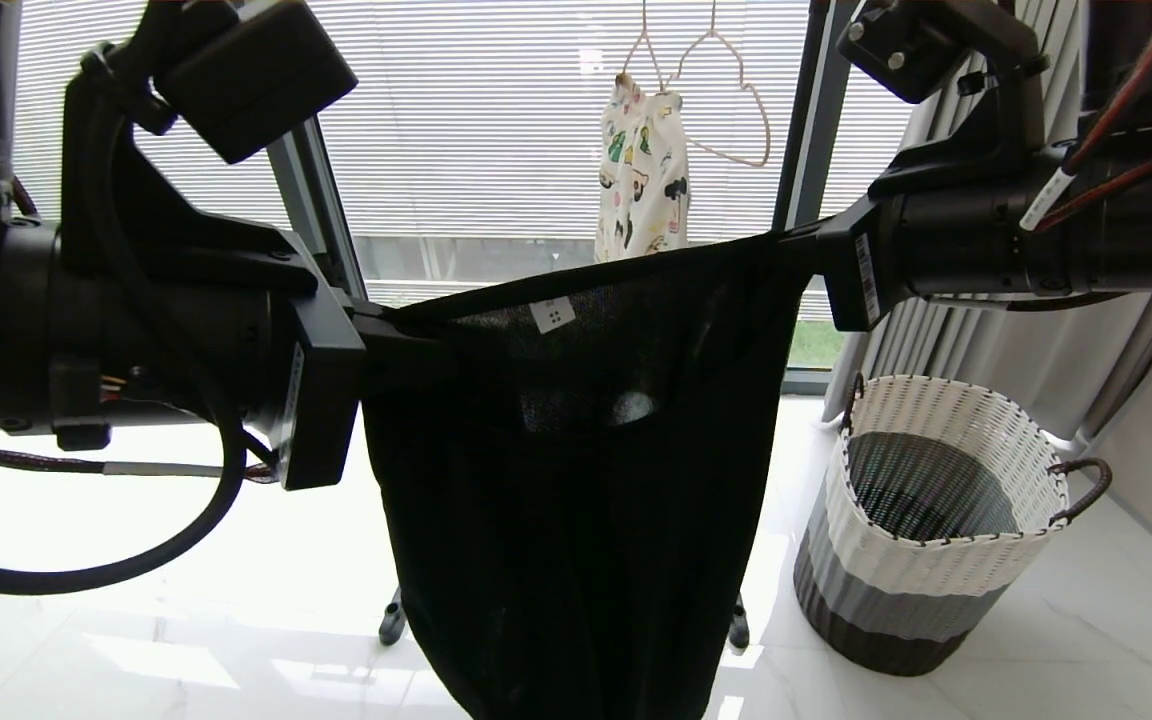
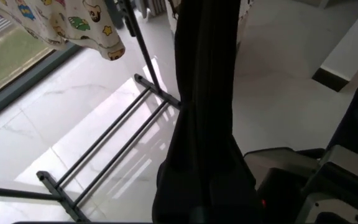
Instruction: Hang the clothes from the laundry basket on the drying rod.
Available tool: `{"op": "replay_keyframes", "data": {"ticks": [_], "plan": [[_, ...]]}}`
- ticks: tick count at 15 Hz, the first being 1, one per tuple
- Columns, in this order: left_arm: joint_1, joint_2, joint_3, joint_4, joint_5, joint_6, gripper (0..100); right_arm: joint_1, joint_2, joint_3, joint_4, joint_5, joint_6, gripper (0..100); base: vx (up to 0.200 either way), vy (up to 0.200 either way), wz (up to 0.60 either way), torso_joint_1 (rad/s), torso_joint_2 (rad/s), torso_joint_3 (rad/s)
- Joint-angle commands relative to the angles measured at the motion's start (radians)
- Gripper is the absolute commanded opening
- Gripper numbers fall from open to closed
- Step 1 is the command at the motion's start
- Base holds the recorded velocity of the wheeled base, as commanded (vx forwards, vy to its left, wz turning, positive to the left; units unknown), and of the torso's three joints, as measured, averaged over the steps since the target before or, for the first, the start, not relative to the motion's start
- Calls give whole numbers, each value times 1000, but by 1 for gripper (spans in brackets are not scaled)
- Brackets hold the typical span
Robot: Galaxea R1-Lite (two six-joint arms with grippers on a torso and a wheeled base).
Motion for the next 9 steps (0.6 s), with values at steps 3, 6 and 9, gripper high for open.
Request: {"op": "replay_keyframes", "data": {"ticks": [3,6,9], "plan": [[15,2,-6,-1,1,0,0,2,-4,2,13,1,0,100,0,0,0,0,0,0],[57,8,0,-14,4,5,0,6,-44,18,84,4,0,100,0,0,0,0,0,0],[127,24,11,-12,9,6,0,6,-141,62,195,88,3,100,0,0,0,0,0,0]]}}
